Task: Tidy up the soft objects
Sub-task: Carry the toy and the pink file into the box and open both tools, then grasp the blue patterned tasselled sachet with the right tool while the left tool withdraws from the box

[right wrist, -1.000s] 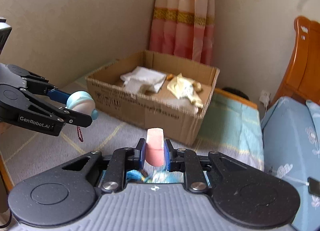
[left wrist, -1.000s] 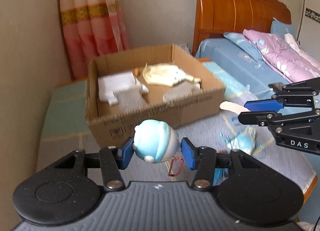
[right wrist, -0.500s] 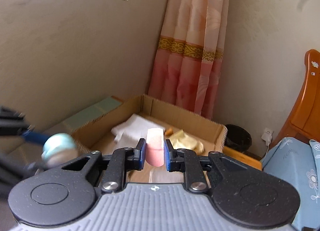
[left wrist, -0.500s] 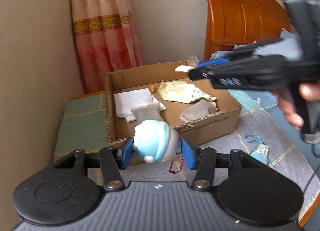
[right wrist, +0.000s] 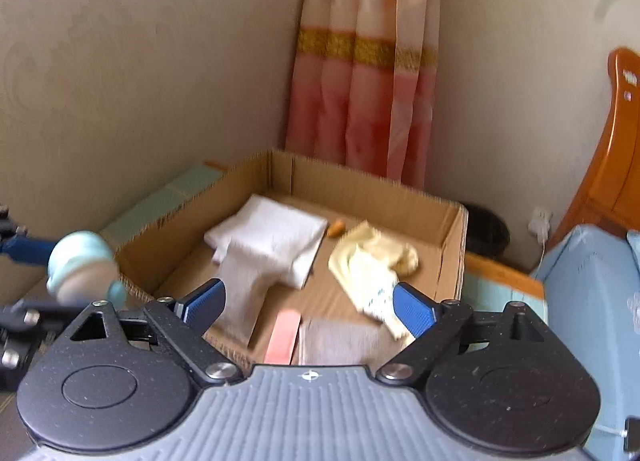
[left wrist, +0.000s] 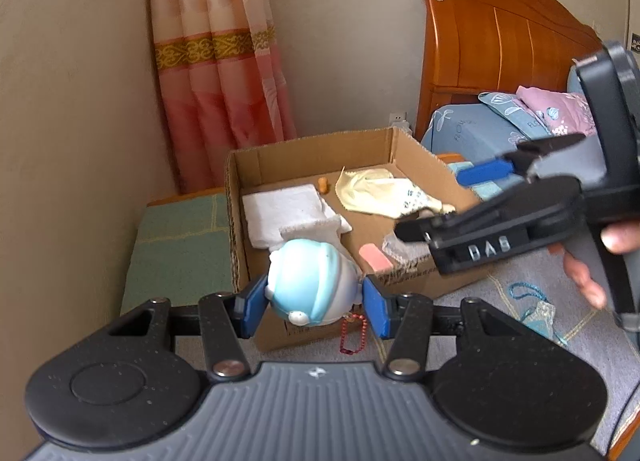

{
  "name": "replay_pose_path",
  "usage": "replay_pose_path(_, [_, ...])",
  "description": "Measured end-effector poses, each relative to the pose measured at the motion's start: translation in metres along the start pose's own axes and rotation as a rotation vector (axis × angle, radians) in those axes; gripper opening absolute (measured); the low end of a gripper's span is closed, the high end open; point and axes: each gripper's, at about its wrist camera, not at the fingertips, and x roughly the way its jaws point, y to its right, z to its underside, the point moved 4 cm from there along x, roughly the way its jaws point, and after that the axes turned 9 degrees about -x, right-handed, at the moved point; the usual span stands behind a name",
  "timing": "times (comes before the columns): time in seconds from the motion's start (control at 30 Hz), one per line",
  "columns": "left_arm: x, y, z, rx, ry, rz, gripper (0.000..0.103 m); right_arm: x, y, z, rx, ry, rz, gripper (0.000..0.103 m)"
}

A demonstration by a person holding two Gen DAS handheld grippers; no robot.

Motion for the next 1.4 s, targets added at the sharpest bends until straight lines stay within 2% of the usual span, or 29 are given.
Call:
replay_pose_path(0.13, [0.006, 0.002, -0.014, 0.020, 0.003, 0.005, 0.051, -0.002, 0.002, 0.004, 0.040, -0.051, 0.000, 0.098])
replay_pose_path(0.23, [0.015, 0.003, -0.029, 0.036, 0.001, 0.007, 0.051, -0.006, 0.004, 0.004, 0.058, -0.058, 0.009, 0.101])
replay_pose_path(0.57, [0.077, 0.028, -0.083, 0.070, -0.033, 0.023, 0.053, -0.017, 0.020, 0.019, 0.135, -0.074, 0.060, 0.103])
replay_pose_path(0.6, [0.084, 0.031, -0.087, 0.069, -0.031, 0.030, 0.062, -0.017, 0.022, 0.022, 0.148, -0.079, 0.058, 0.103])
replay_pose_path(0.63, [0.090, 0.033, -0.090, 0.066, -0.029, 0.032, 0.081, -0.017, 0.024, 0.025, 0.159, -0.086, 0.058, 0.103])
replay_pose_path(0.7, [0.096, 0.038, -0.093, 0.067, -0.003, 0.004, 0.100, -0.017, 0.027, 0.028, 0.162, -0.096, 0.071, 0.103])
replay_pose_path(0.77, [0.093, 0.041, -0.091, 0.071, 0.024, -0.004, 0.100, -0.017, 0.027, 0.031, 0.152, -0.105, 0.074, 0.103])
replay_pose_path(0.9, [0.084, 0.036, -0.085, 0.028, -0.002, 0.018, 0.100, -0.021, 0.025, 0.034, 0.140, -0.104, 0.069, 0.103])
replay_pose_path(1.07, [0.059, 0.030, -0.076, 0.019, 0.005, -0.025, 0.100, -0.031, 0.021, 0.036, 0.151, -0.100, 0.059, 0.103])
replay_pose_path(1.4, [0.006, 0.028, -0.044, -0.015, 0.038, -0.051, 0.101, -0.061, 0.010, 0.050, 0.170, -0.098, 0.103, 0.103])
